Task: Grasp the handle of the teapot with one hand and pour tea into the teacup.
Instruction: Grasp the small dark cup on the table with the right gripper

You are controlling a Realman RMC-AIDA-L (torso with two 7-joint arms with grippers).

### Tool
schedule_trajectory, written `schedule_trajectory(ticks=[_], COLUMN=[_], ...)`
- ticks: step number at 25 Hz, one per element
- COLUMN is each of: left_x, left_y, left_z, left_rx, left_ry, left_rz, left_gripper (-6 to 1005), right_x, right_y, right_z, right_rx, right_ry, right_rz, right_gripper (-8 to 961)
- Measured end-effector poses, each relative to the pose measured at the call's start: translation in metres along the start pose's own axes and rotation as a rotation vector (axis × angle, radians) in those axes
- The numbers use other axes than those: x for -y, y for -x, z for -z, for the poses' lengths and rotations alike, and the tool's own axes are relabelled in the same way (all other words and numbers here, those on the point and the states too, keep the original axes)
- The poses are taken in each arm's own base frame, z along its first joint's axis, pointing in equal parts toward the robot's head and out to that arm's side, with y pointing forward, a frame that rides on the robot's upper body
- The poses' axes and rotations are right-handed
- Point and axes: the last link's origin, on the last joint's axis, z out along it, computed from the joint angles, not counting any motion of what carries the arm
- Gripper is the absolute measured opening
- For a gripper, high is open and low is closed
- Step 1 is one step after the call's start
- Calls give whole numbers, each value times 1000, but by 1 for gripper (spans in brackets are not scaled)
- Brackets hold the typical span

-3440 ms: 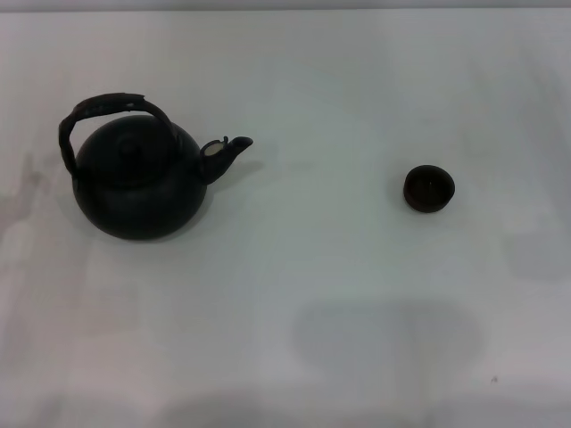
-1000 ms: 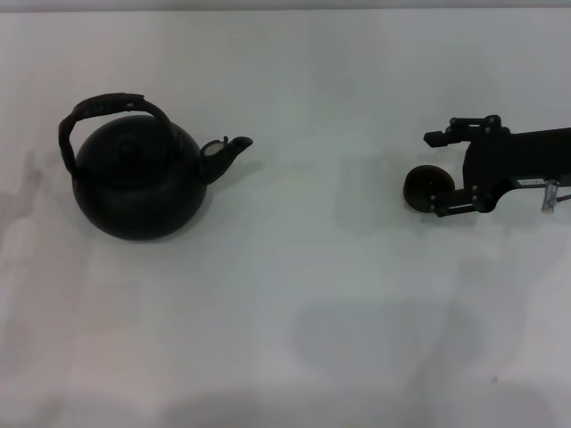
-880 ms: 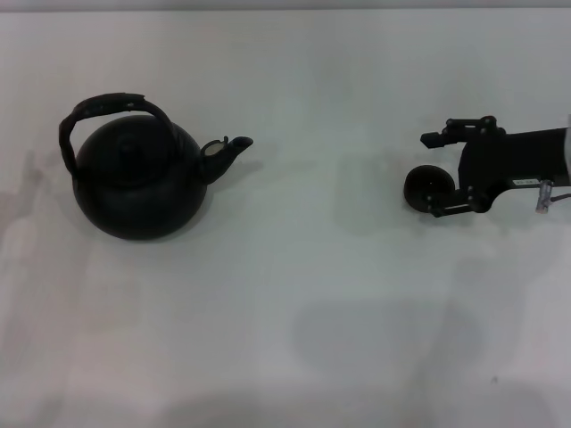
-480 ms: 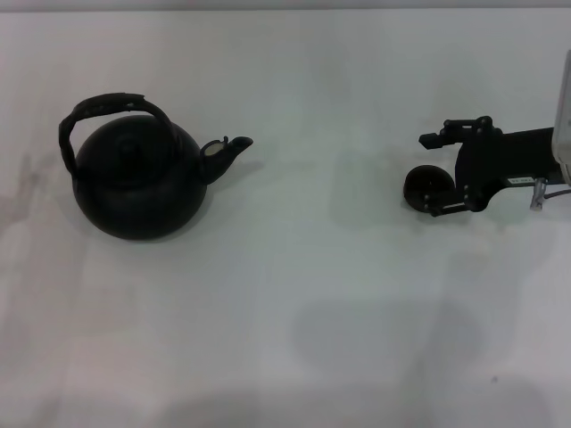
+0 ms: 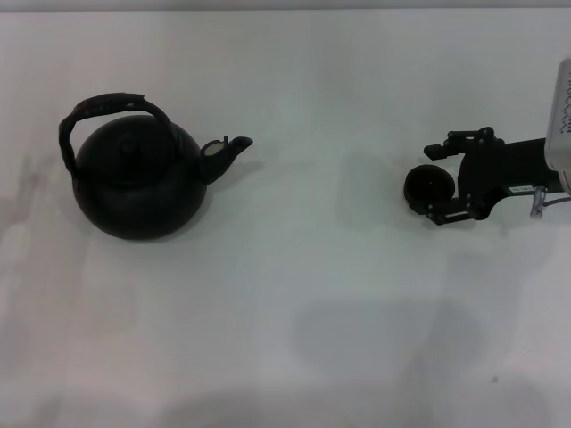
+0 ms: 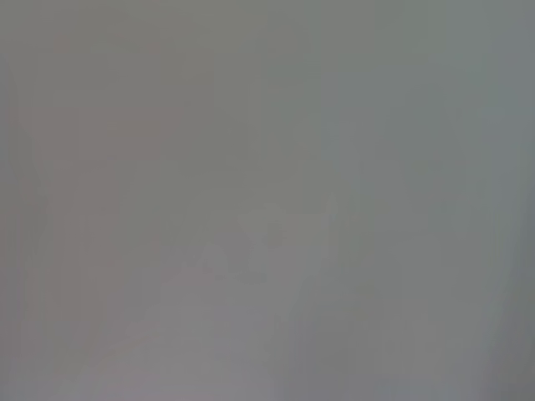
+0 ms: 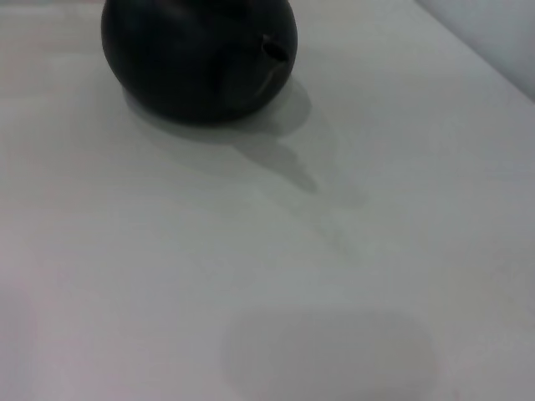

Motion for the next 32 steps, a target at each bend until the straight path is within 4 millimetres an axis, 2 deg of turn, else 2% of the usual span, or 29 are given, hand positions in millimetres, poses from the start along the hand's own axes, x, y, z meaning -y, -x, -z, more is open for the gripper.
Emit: schedule_trajectory(ticks=[11,22,32], left_x=[-1,0,1], left_y=[0,-3,-4], left_z=[0,-4,-4], left_rx=[-3,-12,-19], left_ry=[2,9,12], left_rz=[2,-8,-13], left_gripper=[773,773,773], right_x=[2,1,-1], right_y=[-6,-5,-4], right_z=[-10,-12,-12], right_rx=[-45,-49,-58], right_ry=[-10,-3,11], right_rz=[4,10,23], right_gripper=[850,848,798])
